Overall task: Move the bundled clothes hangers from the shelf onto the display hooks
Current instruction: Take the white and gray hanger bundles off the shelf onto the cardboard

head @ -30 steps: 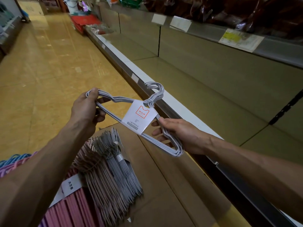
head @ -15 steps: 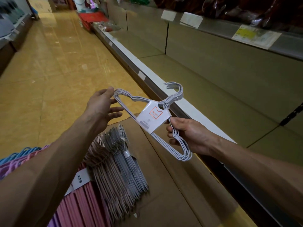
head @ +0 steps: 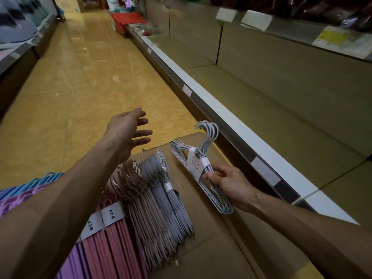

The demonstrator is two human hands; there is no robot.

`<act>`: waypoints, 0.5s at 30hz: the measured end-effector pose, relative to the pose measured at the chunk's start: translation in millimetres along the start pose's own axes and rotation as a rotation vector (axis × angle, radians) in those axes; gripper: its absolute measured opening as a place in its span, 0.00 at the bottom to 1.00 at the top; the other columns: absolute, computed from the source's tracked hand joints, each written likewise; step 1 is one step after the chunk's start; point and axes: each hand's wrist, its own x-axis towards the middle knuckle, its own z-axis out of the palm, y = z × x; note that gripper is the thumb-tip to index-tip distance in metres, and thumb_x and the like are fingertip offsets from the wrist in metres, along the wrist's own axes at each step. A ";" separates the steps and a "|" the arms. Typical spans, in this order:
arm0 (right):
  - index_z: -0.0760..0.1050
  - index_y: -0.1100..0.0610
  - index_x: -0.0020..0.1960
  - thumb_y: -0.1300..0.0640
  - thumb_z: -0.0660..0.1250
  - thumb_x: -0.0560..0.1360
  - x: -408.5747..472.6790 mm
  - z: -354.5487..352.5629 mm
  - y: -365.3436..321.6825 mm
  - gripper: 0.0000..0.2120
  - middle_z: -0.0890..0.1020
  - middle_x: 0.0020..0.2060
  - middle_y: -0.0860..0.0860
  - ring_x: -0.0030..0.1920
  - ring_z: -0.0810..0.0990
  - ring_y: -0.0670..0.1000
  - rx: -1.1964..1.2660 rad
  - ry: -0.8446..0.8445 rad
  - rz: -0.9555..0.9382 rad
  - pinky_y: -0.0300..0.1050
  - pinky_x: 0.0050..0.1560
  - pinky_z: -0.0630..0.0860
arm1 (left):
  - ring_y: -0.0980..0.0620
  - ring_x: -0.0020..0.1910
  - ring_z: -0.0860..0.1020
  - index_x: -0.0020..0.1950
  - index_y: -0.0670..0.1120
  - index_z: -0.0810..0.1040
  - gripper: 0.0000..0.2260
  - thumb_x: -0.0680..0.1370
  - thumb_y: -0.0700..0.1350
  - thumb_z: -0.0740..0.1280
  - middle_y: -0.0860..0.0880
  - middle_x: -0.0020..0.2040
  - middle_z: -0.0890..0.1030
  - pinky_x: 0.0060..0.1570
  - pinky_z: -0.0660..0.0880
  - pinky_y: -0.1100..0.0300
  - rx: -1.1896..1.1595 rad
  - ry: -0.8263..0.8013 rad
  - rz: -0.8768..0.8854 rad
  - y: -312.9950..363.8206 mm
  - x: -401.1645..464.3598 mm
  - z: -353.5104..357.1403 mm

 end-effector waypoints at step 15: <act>0.68 0.48 0.73 0.62 0.63 0.81 13.6 74.6 57.4 0.22 0.81 0.52 0.43 0.48 0.81 0.40 -0.254 0.038 -0.123 0.33 0.39 0.79 | 0.47 0.47 0.82 0.57 0.46 0.79 0.13 0.83 0.52 0.60 0.47 0.54 0.82 0.42 0.79 0.55 0.023 0.072 0.038 4.1 -4.7 -54.7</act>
